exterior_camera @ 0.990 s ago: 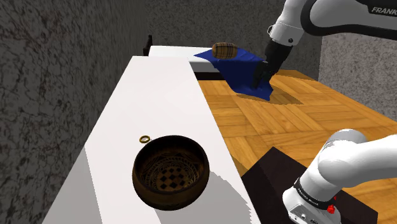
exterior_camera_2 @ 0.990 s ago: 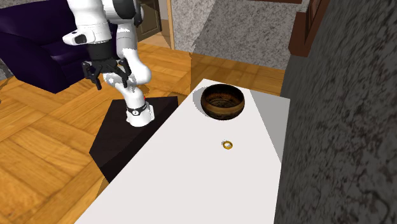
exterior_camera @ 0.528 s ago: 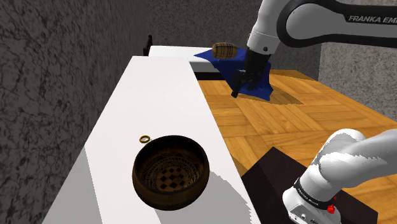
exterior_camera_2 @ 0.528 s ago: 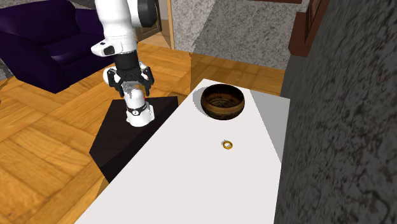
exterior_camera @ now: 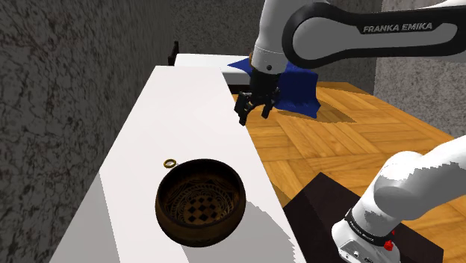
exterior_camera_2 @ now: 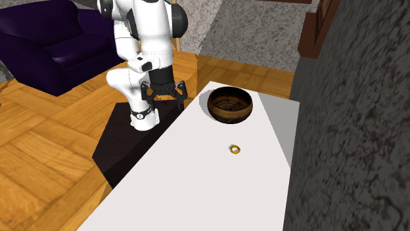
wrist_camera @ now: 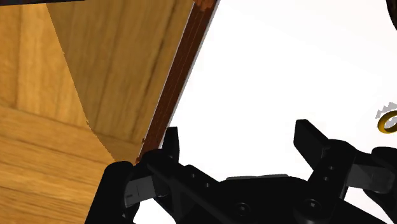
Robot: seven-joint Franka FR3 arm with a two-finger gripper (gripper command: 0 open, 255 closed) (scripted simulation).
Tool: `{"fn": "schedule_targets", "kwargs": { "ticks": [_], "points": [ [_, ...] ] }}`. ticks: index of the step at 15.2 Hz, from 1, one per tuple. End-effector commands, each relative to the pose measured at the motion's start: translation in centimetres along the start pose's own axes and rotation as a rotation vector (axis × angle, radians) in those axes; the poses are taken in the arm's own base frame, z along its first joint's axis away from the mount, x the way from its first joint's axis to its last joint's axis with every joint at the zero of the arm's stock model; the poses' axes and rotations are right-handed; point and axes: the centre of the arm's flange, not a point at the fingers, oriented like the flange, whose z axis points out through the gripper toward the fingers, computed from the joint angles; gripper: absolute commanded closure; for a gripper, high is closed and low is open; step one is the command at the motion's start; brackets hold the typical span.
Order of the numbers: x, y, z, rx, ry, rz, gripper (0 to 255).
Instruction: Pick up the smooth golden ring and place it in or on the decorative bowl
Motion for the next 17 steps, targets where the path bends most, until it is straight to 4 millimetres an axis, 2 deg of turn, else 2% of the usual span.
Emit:
{"fn": "schedule_targets", "kwargs": {
  "ticks": [1,17],
  "points": [
    [0.4,-2.4,1.0,-0.002,-0.009,0.016,0],
    [7.2,-21.7,8.3,-0.024,-0.079,0.134,0]
  ]
}}
